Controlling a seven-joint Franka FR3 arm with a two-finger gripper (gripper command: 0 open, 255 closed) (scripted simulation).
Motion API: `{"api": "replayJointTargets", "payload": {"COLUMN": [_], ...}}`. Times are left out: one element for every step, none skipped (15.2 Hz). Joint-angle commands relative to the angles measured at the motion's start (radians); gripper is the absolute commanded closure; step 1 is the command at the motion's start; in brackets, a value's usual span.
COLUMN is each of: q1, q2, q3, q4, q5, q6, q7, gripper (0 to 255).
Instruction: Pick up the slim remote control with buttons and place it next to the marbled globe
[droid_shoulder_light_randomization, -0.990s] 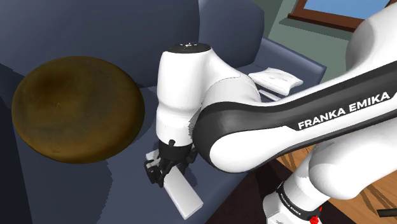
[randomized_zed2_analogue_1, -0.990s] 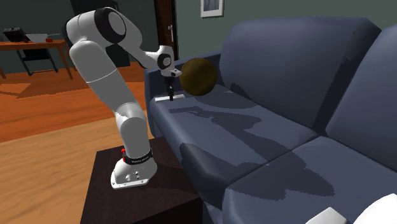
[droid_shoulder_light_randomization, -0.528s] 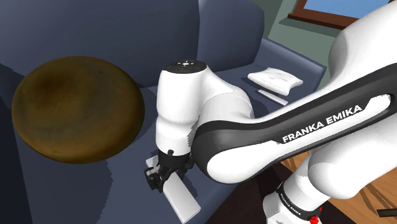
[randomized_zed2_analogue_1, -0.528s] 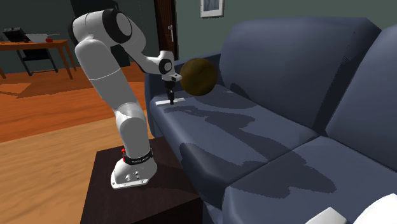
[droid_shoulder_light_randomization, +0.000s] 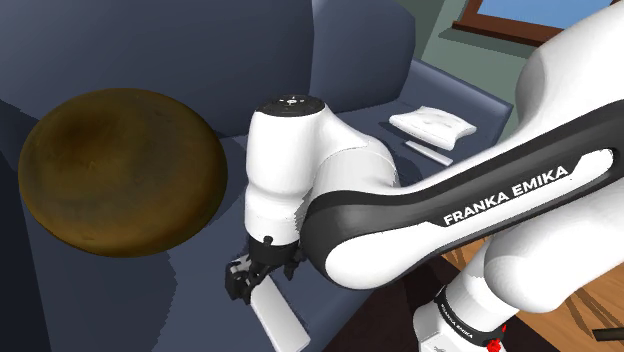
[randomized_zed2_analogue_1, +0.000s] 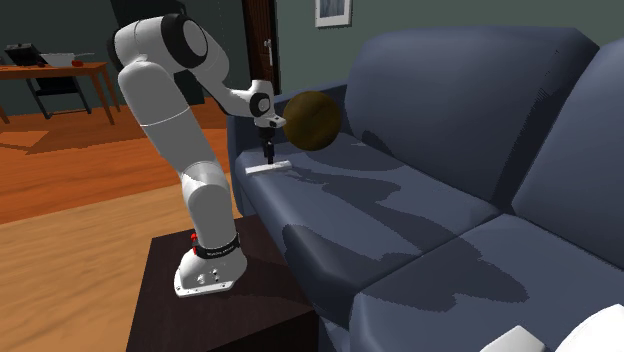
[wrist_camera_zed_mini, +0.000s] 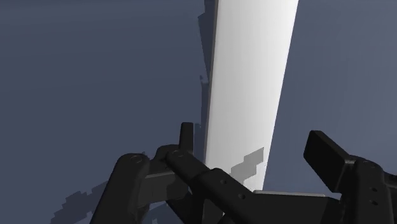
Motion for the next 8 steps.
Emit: {"api": "replayJointTargets", "payload": {"q1": [0.0, 0.0, 0.0, 0.0, 0.009, 0.017, 0.023, 0.028], "q2": [0.0, 0.0, 0.0, 0.0, -0.029, -0.056, -0.079, -0.096], "q3": [0.0, 0.0, 0.0, 0.0, -0.016, -0.032, -0.047, -0.059], "q4": [0.0, 0.0, 0.0, 0.0, 0.016, 0.034, 0.053, 0.068], "q5": [0.0, 0.0, 0.0, 0.0, 0.016, 0.029, 0.038, 0.043], "q6": [0.0, 0.0, 0.0, 0.0, -0.041, -0.081, -0.121, -0.151], "q7": [0.0, 0.0, 0.0, 0.0, -0.014, -0.026, -0.035, -0.04], "gripper": [0, 0, 0, 0, 0, 0, 0, 0]}}
